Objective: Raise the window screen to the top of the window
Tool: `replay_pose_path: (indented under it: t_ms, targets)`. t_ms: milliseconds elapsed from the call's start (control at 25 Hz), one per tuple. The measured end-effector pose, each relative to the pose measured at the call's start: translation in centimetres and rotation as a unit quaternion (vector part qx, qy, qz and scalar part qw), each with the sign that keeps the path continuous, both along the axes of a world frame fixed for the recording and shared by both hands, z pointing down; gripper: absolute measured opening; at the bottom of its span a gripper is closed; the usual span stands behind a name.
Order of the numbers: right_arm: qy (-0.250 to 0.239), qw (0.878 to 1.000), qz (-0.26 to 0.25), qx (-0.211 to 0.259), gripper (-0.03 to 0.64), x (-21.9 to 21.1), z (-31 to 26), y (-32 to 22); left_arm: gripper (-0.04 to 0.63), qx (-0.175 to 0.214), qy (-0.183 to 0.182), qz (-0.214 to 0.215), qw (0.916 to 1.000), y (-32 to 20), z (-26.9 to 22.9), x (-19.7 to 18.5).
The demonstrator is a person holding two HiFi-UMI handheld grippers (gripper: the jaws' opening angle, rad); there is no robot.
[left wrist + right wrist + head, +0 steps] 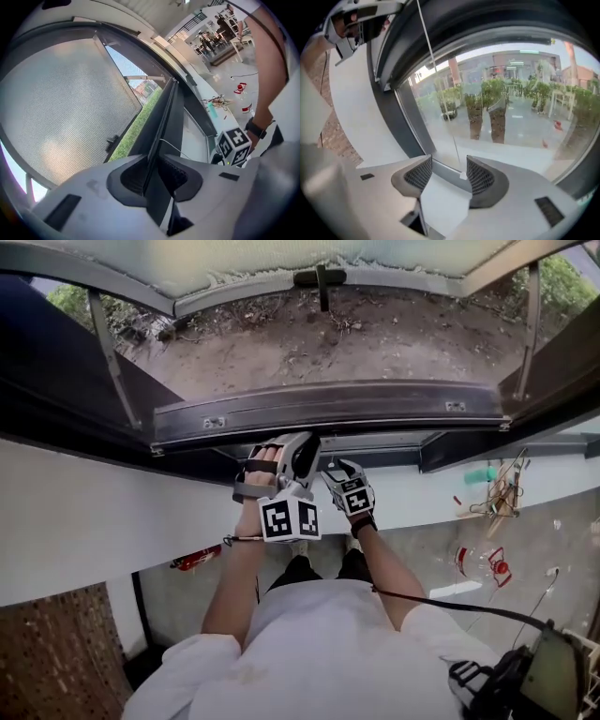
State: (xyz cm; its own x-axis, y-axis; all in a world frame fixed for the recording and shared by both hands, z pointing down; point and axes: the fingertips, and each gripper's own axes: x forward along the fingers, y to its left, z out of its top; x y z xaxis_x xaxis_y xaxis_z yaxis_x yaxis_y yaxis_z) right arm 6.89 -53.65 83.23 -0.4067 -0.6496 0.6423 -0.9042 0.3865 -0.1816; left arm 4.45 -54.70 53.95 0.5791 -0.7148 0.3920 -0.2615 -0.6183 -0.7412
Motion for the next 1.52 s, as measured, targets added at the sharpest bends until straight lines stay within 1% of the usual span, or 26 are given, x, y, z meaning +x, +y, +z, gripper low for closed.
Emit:
replay_pose_path:
  t_ms: [80, 200, 320, 360, 400, 440, 600, 640, 760, 880, 960, 1000, 1040, 1080, 1160, 1240, 1280, 1360, 1440, 1520]
  targets:
    - [0.000, 1.000, 0.012, -0.022, 0.230, 0.1, 2.3, -0.2, 0.067, 0.001, 0.003, -0.002, 1.0000, 0.1, 0.0, 0.1]
    - [-0.012, 0.999, 0.032, -0.032, 0.230, 0.1, 4.1, -1.1, 0.060, 0.001, 0.003, -0.005, 1.0000, 0.0, 0.0, 0.1]
    - [-0.021, 0.998, 0.028, -0.046, 0.229, -0.5, 5.7, -1.6, 0.042, 0.016, 0.026, -0.021, 0.9993, 0.1, 0.0, 0.0]
    - [-0.017, 0.998, 0.023, -0.051, 0.197, -0.6, 5.9, -1.6, 0.041, 0.019, 0.032, -0.027, 0.9989, 0.2, 0.0, -0.1]
    - [-0.010, 0.998, 0.016, -0.055, 0.075, -0.7, 6.0, -1.5, 0.041, 0.018, 0.036, -0.031, 0.9987, 0.2, 0.1, -0.1]
    - [-0.005, 0.998, 0.010, -0.057, 0.003, -0.9, 6.1, -1.5, 0.041, 0.016, 0.038, -0.033, 0.9986, 0.2, 0.1, -0.2]
    - [-0.007, 0.997, -0.014, -0.076, 0.003, -1.3, 6.6, 0.1, 0.040, 0.006, 0.053, -0.041, 0.9978, 0.2, 0.4, -0.2]
    - [-0.007, 0.997, -0.017, -0.078, 0.003, -1.2, 6.9, 0.8, 0.040, 0.005, 0.051, -0.041, 0.9979, 0.2, 0.5, -0.2]
    - [0.012, 0.996, -0.020, -0.087, 0.003, -0.3, 6.9, 2.7, 0.040, 0.010, 0.024, -0.031, 0.9992, 0.3, 0.5, -0.1]
    - [0.033, 0.994, -0.027, -0.101, 0.003, 1.1, 6.1, 4.4, 0.041, 0.009, 0.026, -0.023, 0.9994, 0.4, 0.2, -0.3]
    - [0.018, 0.993, -0.047, -0.111, 0.003, 0.5, 5.8, 5.4, 0.041, 0.015, 0.031, -0.025, 0.9991, 0.4, 0.0, -0.4]
    - [0.006, 0.992, -0.058, -0.114, 0.003, -0.1, 5.6, 5.7, 0.041, 0.017, 0.039, -0.026, 0.9987, 0.4, -0.1, -0.4]
    - [0.002, 0.991, -0.066, -0.113, 0.003, -0.6, 5.4, 6.1, 0.041, 0.015, 0.051, -0.028, 0.9982, 0.4, -0.2, -0.3]
    - [0.009, 0.991, -0.070, -0.111, 0.003, -0.7, 5.4, 6.4, 0.041, 0.010, 0.064, -0.027, 0.9975, 0.5, -0.3, -0.3]
    - [0.056, 0.990, -0.075, -0.101, 0.003, -0.4, 5.8, 7.3, 0.041, 0.001, 0.077, -0.017, 0.9969, 0.6, -0.5, -0.2]
    - [0.116, 0.986, -0.090, -0.081, 0.003, -0.1, 6.1, 8.3, 0.044, -0.005, 0.078, 0.001, 0.9969, 0.7, -0.7, -0.1]
    - [0.133, 0.984, -0.097, -0.071, 0.003, -0.2, 6.0, 8.6, 0.046, -0.008, 0.080, 0.008, 0.9967, 0.7, -0.8, -0.2]
    - [0.130, 0.985, -0.094, -0.062, 0.003, -0.5, 5.6, 8.9, 0.046, -0.012, 0.089, 0.012, 0.9959, 0.7, -1.2, -0.2]
    - [0.115, 0.988, -0.079, -0.060, 0.002, -0.6, 5.2, 8.7, 0.046, -0.007, 0.094, 0.012, 0.9954, 0.6, -1.7, -0.4]
    - [0.111, 0.990, -0.072, -0.052, 0.003, -0.3, 4.7, 8.3, 0.046, -0.002, 0.101, 0.015, 0.9948, 0.6, -2.5, -0.4]
